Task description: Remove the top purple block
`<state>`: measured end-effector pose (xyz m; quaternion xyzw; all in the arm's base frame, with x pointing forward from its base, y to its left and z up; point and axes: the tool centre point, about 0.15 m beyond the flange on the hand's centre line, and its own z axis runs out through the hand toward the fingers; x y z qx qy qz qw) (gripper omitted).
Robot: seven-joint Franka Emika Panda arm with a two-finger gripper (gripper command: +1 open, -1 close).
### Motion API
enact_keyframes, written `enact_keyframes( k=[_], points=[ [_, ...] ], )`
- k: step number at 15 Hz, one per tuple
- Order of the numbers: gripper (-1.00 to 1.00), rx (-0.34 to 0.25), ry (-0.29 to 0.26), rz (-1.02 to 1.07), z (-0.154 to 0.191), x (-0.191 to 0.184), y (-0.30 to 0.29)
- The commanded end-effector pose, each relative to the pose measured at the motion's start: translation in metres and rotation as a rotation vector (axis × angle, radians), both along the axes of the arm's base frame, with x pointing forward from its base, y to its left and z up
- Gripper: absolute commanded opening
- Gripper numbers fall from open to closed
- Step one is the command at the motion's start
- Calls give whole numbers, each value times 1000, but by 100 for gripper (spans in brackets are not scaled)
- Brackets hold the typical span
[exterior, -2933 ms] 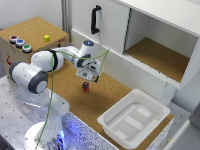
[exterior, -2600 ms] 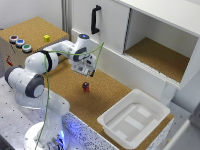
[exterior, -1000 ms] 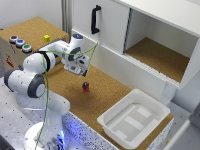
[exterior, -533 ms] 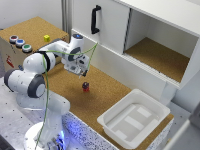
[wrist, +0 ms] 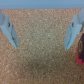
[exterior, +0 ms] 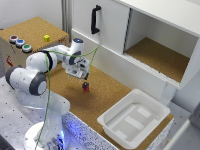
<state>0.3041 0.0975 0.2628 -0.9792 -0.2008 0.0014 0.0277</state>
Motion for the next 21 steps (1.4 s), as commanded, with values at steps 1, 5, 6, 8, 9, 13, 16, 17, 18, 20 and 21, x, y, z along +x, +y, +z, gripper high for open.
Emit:
enact_keyframes(
  k=[1, 5, 6, 8, 9, 13, 16, 17, 18, 20, 21],
  points=[
    [-100, 11, -25, 13, -11, 15, -15],
    [-100, 13, -2, -6, -15, 8, -22],
    [-100, 26, 5, -1, -17, 7, -24],
    [-100, 33, 6, -8, -20, 6, -31],
    [-100, 47, 5, -12, -22, 7, -36],
    [-100, 34, -19, -60, -25, 16, -66],
    [-100, -30, -31, -146, -29, 28, -117],
    [-100, -47, -41, -184, -30, 32, -137],
    [-100, -60, -49, -217, -30, 36, -153],
    [-100, -66, -79, -252, -19, 39, -170],
    [-100, -68, -91, -255, -13, 40, -172]
  ],
)
